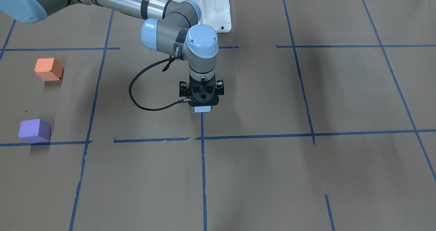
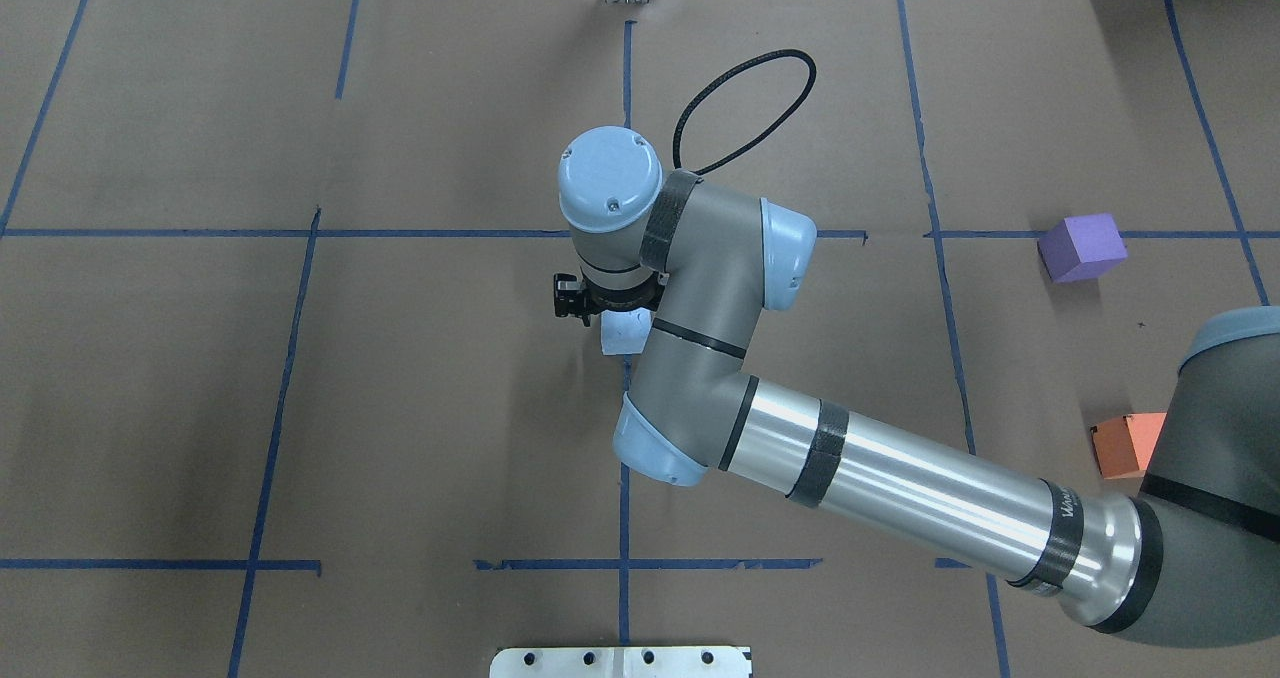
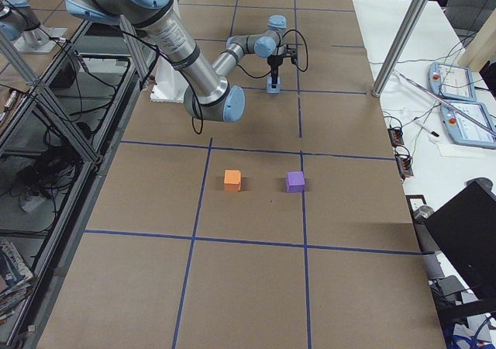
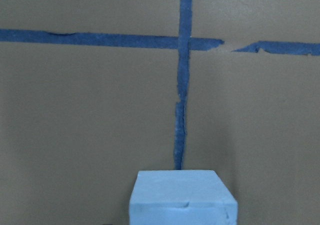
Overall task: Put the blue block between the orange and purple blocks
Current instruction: 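Lower the right gripper and grasp the light blue cube, then carry the light blue cube with the right gripper between the purple and orange cubes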
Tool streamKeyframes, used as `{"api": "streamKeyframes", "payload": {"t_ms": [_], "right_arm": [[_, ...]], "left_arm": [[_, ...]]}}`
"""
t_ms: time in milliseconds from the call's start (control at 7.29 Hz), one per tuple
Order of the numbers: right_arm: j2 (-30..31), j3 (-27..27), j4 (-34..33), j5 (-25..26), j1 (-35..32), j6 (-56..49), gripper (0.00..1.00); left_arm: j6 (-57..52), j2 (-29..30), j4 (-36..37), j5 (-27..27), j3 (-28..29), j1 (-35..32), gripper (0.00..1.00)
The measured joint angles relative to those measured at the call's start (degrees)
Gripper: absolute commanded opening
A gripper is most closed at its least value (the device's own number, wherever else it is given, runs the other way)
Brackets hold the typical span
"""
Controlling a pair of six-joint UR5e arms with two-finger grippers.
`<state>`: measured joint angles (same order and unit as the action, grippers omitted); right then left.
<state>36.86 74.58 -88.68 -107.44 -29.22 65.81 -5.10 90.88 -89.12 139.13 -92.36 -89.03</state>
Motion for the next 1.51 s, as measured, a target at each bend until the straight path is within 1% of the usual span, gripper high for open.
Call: {"api": "streamKeyframes", "payload": {"t_ms": [137, 275, 412, 824, 961, 1098, 1235, 1373, 1510], "right_arm": [[0.0, -1.6, 1.7, 0.4, 0.2, 0.0, 0.85], [-0.1, -2.6, 2.8, 0.6, 0.3, 0.2, 0.30], [-0.3, -3.0, 3.2, 0.6, 0.4, 0.6, 0.23], [-0.3, -2.2, 3.1, -0.3, -0.3, 0.8, 0.21], [0.3, -1.0, 2.5, -1.9, -2.0, 0.6, 0.21], [1.7, 1.3, 0.6, -4.4, -4.9, -0.3, 0.21], [4.8, 5.4, -1.9, -6.4, -8.0, -2.6, 0.21], [10.4, 11.3, -3.7, -8.1, -11.4, -7.1, 0.21], [17.5, 17.2, -4.4, -10.5, -15.6, -13.5, 0.21]], "left_arm": [[0.0, 0.0, 0.0, 0.0, 0.0, 0.0, 1.00], [0.0, 0.0, 0.0, 0.0, 0.0, 0.0, 1.00], [0.0, 0.0, 0.0, 0.0, 0.0, 0.0, 1.00], [0.0, 0.0, 0.0, 0.0, 0.1, 0.0, 1.00], [0.0, 0.0, 0.0, 0.0, 0.1, 0.0, 1.00], [0.0, 0.0, -0.1, 0.0, 0.0, 0.0, 1.00], [0.1, 0.0, -0.1, 0.0, 0.0, 0.0, 1.00], [0.1, 0.0, -0.1, 0.0, 0.0, 0.0, 1.00], [0.0, 0.0, -0.1, 0.0, 0.0, 0.0, 1.00]]}}
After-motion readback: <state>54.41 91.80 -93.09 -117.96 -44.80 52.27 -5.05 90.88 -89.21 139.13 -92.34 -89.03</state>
